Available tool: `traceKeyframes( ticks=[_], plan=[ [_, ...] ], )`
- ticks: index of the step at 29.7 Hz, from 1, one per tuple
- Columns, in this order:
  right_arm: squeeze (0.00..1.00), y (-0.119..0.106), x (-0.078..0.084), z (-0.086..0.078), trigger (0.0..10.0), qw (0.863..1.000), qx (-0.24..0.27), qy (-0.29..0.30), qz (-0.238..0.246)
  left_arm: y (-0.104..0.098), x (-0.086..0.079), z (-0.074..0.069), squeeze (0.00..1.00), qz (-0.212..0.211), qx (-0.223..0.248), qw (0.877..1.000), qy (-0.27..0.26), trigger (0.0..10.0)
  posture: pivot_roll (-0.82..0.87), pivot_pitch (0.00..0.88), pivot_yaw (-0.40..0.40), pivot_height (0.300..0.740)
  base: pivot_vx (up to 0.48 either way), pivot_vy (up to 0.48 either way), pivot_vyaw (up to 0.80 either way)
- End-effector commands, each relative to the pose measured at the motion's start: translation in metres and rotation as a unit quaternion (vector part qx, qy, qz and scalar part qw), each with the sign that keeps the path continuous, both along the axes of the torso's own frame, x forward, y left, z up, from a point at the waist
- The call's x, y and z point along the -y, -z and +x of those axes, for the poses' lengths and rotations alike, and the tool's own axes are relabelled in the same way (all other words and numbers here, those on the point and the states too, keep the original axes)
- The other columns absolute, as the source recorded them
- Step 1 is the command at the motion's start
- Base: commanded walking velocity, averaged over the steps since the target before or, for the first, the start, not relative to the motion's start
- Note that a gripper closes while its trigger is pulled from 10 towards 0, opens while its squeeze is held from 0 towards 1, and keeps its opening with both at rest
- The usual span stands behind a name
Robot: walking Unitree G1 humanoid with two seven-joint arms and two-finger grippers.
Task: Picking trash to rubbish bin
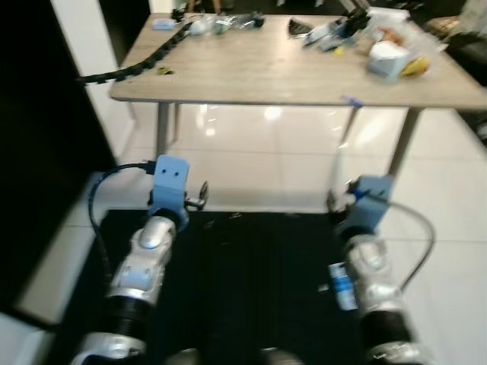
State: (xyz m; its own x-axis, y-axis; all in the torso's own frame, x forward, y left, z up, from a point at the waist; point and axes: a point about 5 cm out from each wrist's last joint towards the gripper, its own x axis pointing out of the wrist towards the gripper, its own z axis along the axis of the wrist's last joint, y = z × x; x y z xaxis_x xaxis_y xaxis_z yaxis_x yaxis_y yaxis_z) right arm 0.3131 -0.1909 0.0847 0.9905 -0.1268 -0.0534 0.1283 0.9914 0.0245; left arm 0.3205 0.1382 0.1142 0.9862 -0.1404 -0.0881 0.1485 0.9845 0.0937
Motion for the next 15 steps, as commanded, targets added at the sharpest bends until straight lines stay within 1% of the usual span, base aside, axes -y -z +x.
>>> traceKeyframes(
  ticks=[1, 9, 15],
  plan=[
    [0.0, -0.0008, 0.005, -0.0009, 10.0, 1.0, 0.002, 0.008, -0.004, 0.0043, -0.0006, -0.0016, 0.0, -0.002, -0.009, 1.0, -0.002, 10.0, -0.08, 0.057, 0.006, 0.74, 0.27, 0.0, 0.0],
    [0.0, -0.0019, 0.0036, -0.0003, 10.0, 1.0, 0.005, 0.007, -0.005, 0.0044, -0.0008, -0.0018, 0.0, -0.002, -0.009, 1.0, -0.002, 10.0, -0.08, 0.054, 0.005, 0.74, 0.272, 0.0, 0.0],
    [0.0, -0.0059, 0.0059, 0.0008, 10.0, 1.0, 0.013, 0.011, -0.006, 0.0031, 0.0005, -0.0015, 0.0, -0.004, -0.006, 1.0, 0.001, 10.0, -0.08, 0.045, 0.003, 0.74, 0.273, 0.0, 0.0]
  ],
)
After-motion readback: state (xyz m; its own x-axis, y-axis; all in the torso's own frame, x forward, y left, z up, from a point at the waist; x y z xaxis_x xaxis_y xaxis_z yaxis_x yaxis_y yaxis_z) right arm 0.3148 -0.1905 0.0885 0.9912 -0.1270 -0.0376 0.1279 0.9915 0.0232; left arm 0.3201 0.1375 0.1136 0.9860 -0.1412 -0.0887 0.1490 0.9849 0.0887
